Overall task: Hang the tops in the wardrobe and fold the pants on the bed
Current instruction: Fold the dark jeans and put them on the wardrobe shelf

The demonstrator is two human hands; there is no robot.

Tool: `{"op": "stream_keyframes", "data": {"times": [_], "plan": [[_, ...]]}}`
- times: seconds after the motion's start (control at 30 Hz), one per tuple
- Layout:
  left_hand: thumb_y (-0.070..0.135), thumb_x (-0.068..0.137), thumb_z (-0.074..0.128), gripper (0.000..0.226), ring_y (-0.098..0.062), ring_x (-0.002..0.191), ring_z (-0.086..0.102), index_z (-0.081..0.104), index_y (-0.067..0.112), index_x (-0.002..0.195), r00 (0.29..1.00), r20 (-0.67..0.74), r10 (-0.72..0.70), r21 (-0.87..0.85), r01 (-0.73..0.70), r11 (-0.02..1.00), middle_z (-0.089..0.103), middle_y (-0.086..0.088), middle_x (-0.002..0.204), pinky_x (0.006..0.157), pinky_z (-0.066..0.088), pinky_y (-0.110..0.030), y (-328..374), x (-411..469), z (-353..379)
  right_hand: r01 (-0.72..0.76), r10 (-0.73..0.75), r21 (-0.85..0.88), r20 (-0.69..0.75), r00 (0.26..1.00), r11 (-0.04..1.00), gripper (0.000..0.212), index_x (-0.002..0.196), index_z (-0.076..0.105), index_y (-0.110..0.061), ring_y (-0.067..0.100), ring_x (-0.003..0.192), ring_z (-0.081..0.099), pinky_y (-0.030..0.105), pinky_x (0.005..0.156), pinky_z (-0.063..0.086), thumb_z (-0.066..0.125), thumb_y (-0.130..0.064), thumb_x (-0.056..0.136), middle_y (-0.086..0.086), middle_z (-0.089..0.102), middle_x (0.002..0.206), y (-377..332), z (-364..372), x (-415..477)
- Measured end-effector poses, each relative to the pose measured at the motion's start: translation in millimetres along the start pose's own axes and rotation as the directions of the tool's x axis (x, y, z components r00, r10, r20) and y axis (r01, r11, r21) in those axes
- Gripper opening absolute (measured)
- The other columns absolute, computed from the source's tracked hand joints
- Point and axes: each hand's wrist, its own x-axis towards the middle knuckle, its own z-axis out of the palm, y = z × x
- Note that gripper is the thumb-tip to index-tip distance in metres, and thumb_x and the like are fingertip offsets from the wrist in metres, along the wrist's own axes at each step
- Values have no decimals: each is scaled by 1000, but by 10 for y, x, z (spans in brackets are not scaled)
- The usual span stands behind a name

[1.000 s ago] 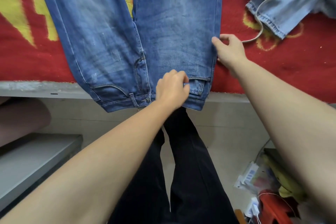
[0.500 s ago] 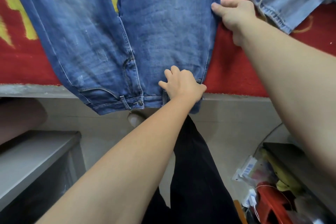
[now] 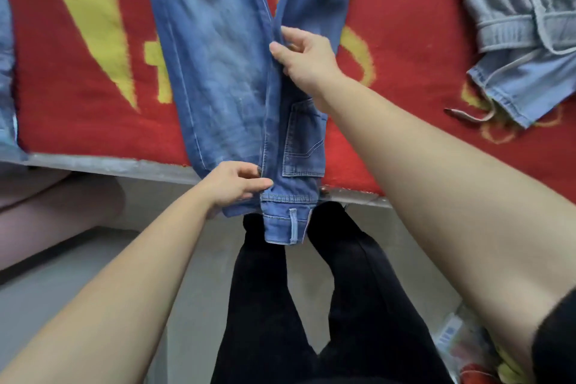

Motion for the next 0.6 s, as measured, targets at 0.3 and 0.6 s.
{"op": "stream_keyframes", "data": {"times": [0.3,0.6], "plan": [[14,76,82,16,-15,62,48,66,10,77,942,-334,-40,219,119,969,57,0,66,57,39,-24,-688,158,-989,84,-21,-445,143,990,892,32,124,68,-22,17,95,62,31,93,49,63,-27,93,-2,72,94,-3,1430,187],[16,82,75,12,-24,91,62,65,18,89,936,-353,-6,283,113,952,65,-1,87,81,47,-29,-1102,553,-1463,29,143,-716,179,973,697,70,157,22,-27,25,93,53,42,99,48,55,-29,95,13,53,105,613,2159,554]]}}
